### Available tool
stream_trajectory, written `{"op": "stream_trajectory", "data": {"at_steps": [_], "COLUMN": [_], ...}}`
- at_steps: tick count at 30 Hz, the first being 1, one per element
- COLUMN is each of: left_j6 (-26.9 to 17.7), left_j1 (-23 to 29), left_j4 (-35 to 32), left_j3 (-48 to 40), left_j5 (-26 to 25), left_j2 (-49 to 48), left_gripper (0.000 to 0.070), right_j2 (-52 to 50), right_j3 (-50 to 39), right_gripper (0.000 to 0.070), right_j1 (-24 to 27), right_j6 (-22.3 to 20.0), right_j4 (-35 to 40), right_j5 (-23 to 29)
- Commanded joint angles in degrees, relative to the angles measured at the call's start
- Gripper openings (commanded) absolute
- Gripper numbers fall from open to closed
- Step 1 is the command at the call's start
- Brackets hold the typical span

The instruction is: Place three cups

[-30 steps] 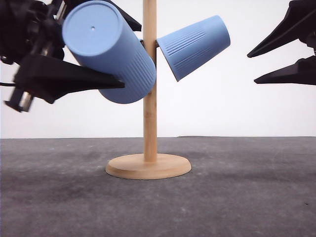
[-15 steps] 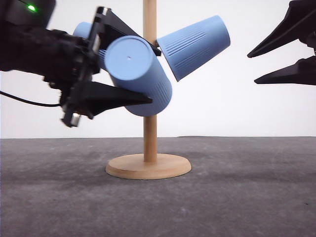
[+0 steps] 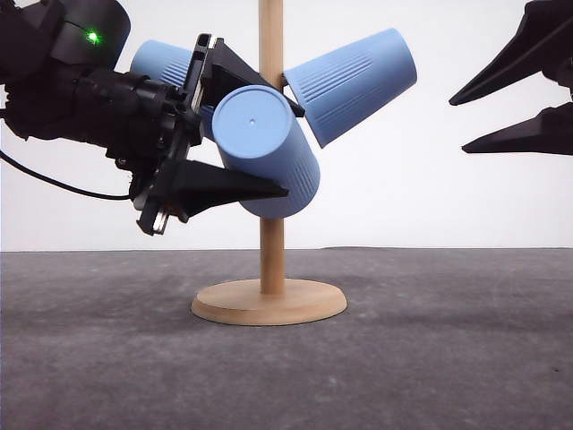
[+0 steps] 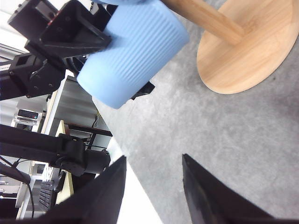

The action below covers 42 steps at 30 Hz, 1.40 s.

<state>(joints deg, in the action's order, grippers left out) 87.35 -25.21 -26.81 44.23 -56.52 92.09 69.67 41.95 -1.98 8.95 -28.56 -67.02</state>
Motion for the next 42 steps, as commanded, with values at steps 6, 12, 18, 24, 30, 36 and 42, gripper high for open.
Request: {"op": "stream_trajectory", "data": {"at_steps": [6, 12, 18, 24, 30, 36, 42], "left_j6": [-4.2, -6.46, -10.91, -20.57, -34.4, -47.05, -56.5], "left_j1": [0.5, 0.47, 0.24, -0.42, -0.42, 0.08, 2.99], "left_j4": [-0.06, 0.91, 7.28, 19.57, 36.23, 48.66, 54.67], "left_j3": [0.44, 0.44, 0.41, 0.39, 0.39, 0.39, 0.39], "left_j5": [-2.05, -5.53, -7.36, -7.99, -7.56, -1.27, 12.94], "left_j2": [0.09, 0.09, -0.15, -3.04, -9.16, -17.8, -27.66], "left_gripper": [0.0608, 0.061, 0.0609, 0.0609, 0.0607, 0.0595, 0.0533], "right_j2": [0.26, 0.26, 0.26, 0.26, 0.26, 0.26, 0.26], "right_j3": [0.59, 0.59, 0.59, 0.59, 0.59, 0.59, 0.59], "right_gripper": [0.0241, 0.0241, 0.0241, 0.0241, 0.0241, 0.0241, 0.0244], "right_j1": [-0.09, -0.09, -0.09, -0.09, -0.09, -0.09, -0.02], "right_j6": [-0.83, -0.83, -0.83, -0.85, -0.85, -0.85, -2.96], "right_j4": [0.13, 0.08, -0.36, -0.7, -0.7, -0.72, -0.68], "right_j5": [-0.02, -0.02, 0.0, 0.0, 0.0, 0.0, 1.91]}}
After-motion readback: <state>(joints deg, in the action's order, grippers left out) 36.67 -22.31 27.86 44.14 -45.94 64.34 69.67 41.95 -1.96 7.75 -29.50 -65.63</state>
